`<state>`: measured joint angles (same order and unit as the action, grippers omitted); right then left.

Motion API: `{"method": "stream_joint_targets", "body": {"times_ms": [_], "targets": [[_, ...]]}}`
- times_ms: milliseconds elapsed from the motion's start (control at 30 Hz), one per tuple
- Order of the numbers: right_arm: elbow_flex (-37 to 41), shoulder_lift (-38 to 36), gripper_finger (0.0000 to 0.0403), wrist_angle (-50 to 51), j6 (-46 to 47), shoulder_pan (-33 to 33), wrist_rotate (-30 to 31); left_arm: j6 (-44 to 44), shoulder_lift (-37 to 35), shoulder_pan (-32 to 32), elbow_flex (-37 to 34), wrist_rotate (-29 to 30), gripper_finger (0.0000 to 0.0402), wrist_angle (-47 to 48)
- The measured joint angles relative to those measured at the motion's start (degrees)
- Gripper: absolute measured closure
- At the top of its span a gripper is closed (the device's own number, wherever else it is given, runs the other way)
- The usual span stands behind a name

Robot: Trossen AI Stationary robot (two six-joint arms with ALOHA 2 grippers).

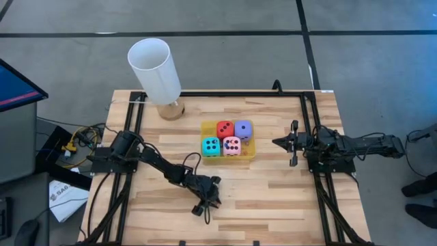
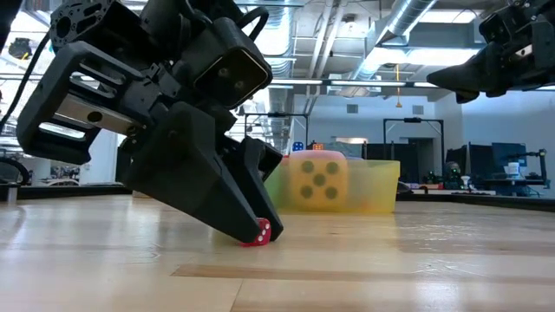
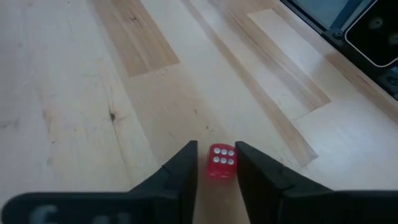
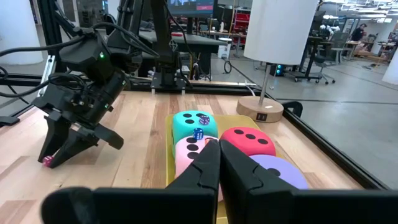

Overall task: Pick & Place Dice
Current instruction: Put the small pink dice into the yellow bin

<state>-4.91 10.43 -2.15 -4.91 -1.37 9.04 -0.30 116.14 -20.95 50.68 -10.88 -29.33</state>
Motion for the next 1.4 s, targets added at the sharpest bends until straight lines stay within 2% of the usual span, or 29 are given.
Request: {"method": "stream_joint_targets", "body": {"times_ms": [300, 733, 1100, 1400], "targets": [[0.00, 0.00, 0.0401, 0.00, -0.02, 0.00, 0.00, -0.02, -0.04, 0.02, -0.02, -0.08, 0.0350, 0.14], [0.00, 0.00, 0.0401, 0.00, 0.00, 0.00, 0.00, 1.25, -1.24, 0.20, -0.20, 0.01, 0.0351, 1.16], [0.00, 0.00, 0.0401, 0.00, 0.00, -0.07, 0.00, 4.54, -11.69, 2.51, -0.17, 6.30, 0.0349, 7.13], [0.00, 0.00, 0.0401, 0.00, 0.00, -0.07, 0.00, 7.52, -23.70, 8.74, -0.10, 12.56, 0.0349, 13.11]]}}
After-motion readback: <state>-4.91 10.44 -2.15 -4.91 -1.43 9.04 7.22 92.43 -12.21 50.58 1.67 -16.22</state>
